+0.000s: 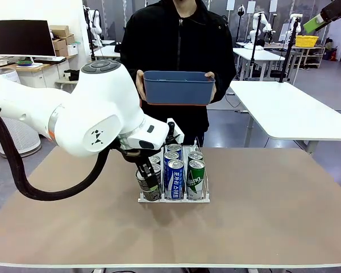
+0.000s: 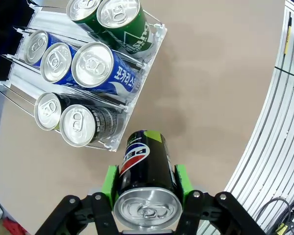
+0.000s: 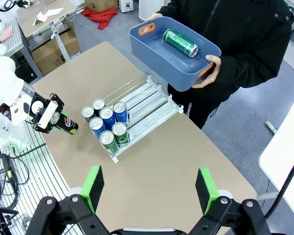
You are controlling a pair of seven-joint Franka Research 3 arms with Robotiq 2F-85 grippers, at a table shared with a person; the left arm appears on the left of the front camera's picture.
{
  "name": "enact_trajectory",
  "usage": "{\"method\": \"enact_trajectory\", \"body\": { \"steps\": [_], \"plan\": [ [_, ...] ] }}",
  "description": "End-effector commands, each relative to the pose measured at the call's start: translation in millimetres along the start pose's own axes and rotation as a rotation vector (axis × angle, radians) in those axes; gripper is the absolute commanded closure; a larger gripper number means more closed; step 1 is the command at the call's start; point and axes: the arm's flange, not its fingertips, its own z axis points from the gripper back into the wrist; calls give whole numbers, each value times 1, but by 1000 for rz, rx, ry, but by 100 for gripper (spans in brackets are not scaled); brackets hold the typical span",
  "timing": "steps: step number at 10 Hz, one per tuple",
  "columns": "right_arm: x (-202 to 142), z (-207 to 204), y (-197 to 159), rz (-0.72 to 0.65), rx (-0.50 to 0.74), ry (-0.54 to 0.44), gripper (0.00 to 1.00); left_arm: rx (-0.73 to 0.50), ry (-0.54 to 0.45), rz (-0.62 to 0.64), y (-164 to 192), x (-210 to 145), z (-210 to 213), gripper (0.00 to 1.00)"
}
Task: Fill the beverage cans into the dispenser.
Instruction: Place the picked Pepsi coke in the line of the Automatic Can Dispenser with the same cans.
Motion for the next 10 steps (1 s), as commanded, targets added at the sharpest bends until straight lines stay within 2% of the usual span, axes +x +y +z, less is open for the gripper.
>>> {"method": "enact_trajectory", "body": {
  "steps": [1,4,10],
  "plan": [
    [-1,-1,0,-1,4,1,0,6,-6,-5,-4,1,3,42],
    [-1,-1,0,-1,4,1,0,2,-6,-2,8,-4,-5,42],
    [-1,-1,0,-1,4,1,0,97,-39,31,41,-5,-23,42]
  ]
}}
